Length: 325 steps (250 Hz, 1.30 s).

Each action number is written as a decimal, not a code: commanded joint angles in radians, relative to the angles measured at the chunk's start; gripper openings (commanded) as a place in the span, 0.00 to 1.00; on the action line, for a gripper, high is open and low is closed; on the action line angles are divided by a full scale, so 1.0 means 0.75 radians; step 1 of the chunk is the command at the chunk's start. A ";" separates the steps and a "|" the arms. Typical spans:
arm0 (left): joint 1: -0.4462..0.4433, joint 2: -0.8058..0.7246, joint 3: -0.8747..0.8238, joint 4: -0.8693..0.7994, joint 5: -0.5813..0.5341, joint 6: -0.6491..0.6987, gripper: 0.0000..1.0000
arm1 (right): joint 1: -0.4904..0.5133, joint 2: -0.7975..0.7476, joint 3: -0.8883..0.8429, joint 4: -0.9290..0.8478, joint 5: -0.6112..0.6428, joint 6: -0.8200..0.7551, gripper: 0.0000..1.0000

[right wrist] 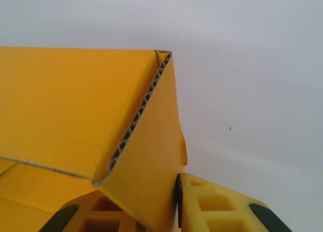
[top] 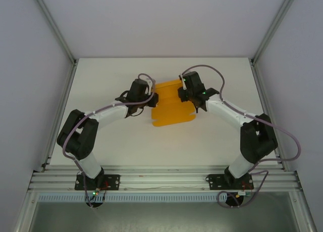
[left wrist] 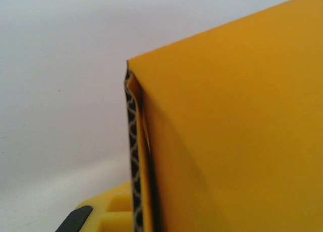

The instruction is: Assemble paper box

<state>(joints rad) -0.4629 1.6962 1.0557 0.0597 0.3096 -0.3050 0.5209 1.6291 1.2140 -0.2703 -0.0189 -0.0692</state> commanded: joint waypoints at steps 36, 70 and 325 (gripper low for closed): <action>-0.021 -0.103 0.053 0.000 0.000 0.009 0.00 | -0.009 0.089 0.054 -0.042 0.554 0.098 0.13; -0.022 -0.125 0.046 -0.009 -0.030 -0.028 0.00 | -0.008 0.125 0.063 -0.053 0.742 0.131 0.06; -0.023 -0.099 0.100 -0.110 -0.005 -0.030 0.00 | -0.143 -0.008 -0.066 0.209 0.098 0.147 0.34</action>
<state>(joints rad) -0.4965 1.6768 1.1007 0.0181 0.2726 -0.3416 0.4702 1.6333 1.1751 -0.1204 0.0265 0.0505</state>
